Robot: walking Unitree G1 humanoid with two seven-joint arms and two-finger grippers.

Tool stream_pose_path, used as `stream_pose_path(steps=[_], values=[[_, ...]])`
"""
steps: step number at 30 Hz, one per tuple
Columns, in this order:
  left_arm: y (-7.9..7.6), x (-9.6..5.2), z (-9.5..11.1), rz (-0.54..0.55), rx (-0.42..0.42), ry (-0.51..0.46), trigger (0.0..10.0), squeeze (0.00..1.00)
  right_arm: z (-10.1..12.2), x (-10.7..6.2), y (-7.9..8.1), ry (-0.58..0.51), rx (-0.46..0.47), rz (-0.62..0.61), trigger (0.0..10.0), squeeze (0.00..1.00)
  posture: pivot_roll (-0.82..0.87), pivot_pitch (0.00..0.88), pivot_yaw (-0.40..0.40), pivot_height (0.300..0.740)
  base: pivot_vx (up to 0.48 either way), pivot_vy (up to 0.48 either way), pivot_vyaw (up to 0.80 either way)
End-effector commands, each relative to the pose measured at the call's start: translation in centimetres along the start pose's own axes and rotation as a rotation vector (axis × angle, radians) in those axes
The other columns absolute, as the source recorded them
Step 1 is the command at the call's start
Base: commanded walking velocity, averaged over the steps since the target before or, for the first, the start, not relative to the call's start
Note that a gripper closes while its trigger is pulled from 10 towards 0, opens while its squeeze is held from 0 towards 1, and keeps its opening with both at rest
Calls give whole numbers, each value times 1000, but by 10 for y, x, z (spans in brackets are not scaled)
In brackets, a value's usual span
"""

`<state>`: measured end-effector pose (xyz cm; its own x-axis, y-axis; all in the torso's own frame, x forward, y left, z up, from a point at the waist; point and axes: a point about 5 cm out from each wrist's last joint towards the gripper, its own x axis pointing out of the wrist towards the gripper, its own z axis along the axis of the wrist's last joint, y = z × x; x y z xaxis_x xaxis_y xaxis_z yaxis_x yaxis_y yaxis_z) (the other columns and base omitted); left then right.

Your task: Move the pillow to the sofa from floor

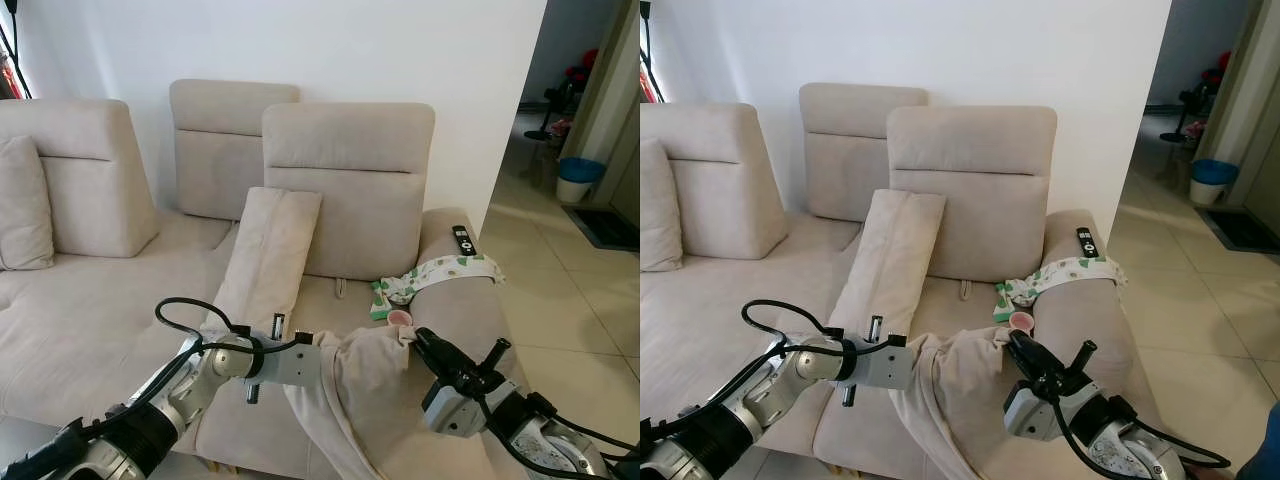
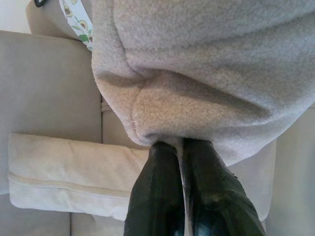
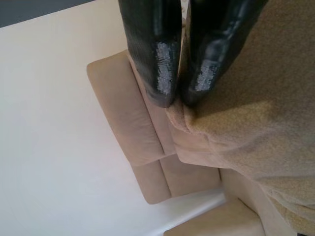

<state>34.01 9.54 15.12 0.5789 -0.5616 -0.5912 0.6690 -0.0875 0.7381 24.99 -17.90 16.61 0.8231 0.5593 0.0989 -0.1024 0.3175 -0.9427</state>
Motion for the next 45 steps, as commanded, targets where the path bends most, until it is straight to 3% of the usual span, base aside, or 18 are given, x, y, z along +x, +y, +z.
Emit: stream_pose_path(steps=[1,40,45], values=[[10,0,13,34,34,-62,10000,0,13,7,-8,-78,-18,-38,10000,0,71,0,53,740,240,0,0],[12,3,16,40,50,-70,10000,0,10,9,-11,-59,-27,-58,10000,0,66,0,56,740,269,0,0],[34,1,18,165,49,-63,10000,0,-4,13,-28,43,-6,-148,10000,0,61,0,63,740,300,0,0]])
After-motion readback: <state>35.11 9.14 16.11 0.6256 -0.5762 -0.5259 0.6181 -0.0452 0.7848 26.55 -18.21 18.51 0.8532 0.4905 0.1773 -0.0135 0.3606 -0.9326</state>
